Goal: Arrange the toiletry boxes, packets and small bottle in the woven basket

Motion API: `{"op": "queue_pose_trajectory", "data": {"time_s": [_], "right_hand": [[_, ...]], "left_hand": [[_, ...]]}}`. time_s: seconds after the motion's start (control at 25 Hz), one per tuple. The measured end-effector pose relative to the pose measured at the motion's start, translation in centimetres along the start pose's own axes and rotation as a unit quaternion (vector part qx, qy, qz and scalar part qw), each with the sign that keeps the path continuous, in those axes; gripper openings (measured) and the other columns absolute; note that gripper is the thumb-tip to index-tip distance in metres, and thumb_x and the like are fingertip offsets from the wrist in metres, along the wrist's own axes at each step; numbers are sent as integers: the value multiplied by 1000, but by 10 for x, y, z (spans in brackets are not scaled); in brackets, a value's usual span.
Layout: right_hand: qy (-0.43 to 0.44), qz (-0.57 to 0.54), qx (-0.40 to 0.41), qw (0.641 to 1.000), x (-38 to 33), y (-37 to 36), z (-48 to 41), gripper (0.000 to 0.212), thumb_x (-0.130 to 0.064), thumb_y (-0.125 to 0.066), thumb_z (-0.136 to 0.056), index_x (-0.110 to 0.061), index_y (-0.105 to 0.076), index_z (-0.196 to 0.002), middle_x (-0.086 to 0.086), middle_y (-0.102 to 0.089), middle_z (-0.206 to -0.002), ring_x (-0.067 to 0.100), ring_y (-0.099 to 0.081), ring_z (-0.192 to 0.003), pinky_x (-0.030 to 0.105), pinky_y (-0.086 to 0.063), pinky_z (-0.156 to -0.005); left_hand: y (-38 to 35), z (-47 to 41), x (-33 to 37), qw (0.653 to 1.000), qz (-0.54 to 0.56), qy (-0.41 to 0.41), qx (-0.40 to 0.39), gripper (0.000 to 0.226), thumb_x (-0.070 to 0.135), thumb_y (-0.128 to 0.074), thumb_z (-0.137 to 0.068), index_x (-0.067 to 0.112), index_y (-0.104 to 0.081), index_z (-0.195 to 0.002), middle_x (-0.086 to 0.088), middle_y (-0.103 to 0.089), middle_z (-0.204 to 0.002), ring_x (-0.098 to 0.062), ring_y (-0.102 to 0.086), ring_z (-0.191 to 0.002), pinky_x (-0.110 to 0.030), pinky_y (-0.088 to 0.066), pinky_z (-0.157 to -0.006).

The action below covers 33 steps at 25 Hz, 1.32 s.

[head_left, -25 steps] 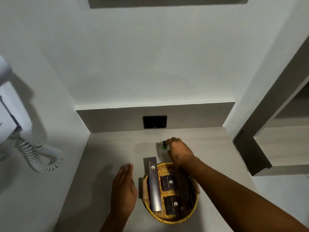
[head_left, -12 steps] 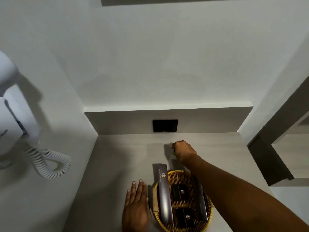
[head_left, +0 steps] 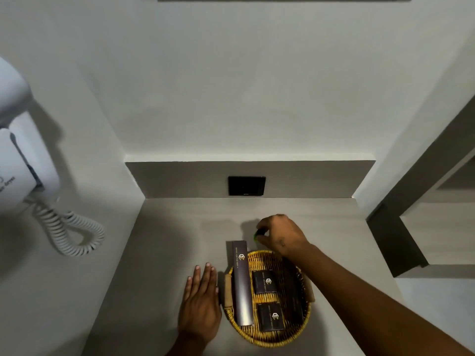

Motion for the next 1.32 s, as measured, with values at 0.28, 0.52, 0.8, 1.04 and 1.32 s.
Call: {"op": "queue_pose_trajectory", "data": {"time_s": [0.28, 0.52, 0.8, 1.04, 1.32], "right_hand": [[-17, 42, -73, 996, 3, -24, 33, 21, -33, -66, -91, -22, -73, -107, 6, -71, -106, 23, -66, -93, 37, -55, -84], [-42, 42, -81, 995, 7, -39, 33, 22, -29, -66, -92, -21, -72, -111, 5, -72, -106, 22, -67, -94, 37, -55, -86], [-48, 46, -77, 995, 5, -37, 29, 22, -24, -66, -92, -18, -72, -112, 10, -71, -109, 26, -67, -97, 39, -56, -87], [-49, 54, -74, 995, 3, -38, 27, 23, -19, -65, -92, -15, -72, -113, 12, -69, -112, 29, -67, -99, 39, -56, -87], [-60, 52, -64, 995, 8, -40, 26, 27, -23, -70, -87, -13, -66, -112, 11, -69, -109, 27, -66, -95, 39, -56, -82]], "left_hand": [[2, 0, 3, 1000, 30, -6, 5, 71, 46, 9, -89, 16, -10, -150, 2, -4, -159, -23, 9, -146, -30, 14, -113], [-1, 1, 1, 1000, 25, -5, -6, 67, 45, 10, -88, 19, 1, -150, 3, 7, -159, -21, 19, -144, -32, 15, -114], [-2, 1, 0, 1000, 25, -7, 0, 65, 45, 5, -91, 18, -3, -150, 0, 1, -159, -21, 14, -145, -31, 15, -113], [2, 2, 2, 1000, 26, -9, 0, 65, 44, 4, -91, 17, -6, -150, -1, -3, -159, -23, 10, -146, -31, 15, -113], [1, 1, 0, 1000, 16, -4, -7, 67, 46, 9, -89, 18, 0, -149, 1, 5, -158, -22, 15, -145, -31, 17, -113]]}}
Point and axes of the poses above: each hand's wrist, its own z-axis away from the middle knuckle, its own y-axis out of the back of the hand, x = y × z, the point moved 2 cm from there along -z, towards the middle knuckle
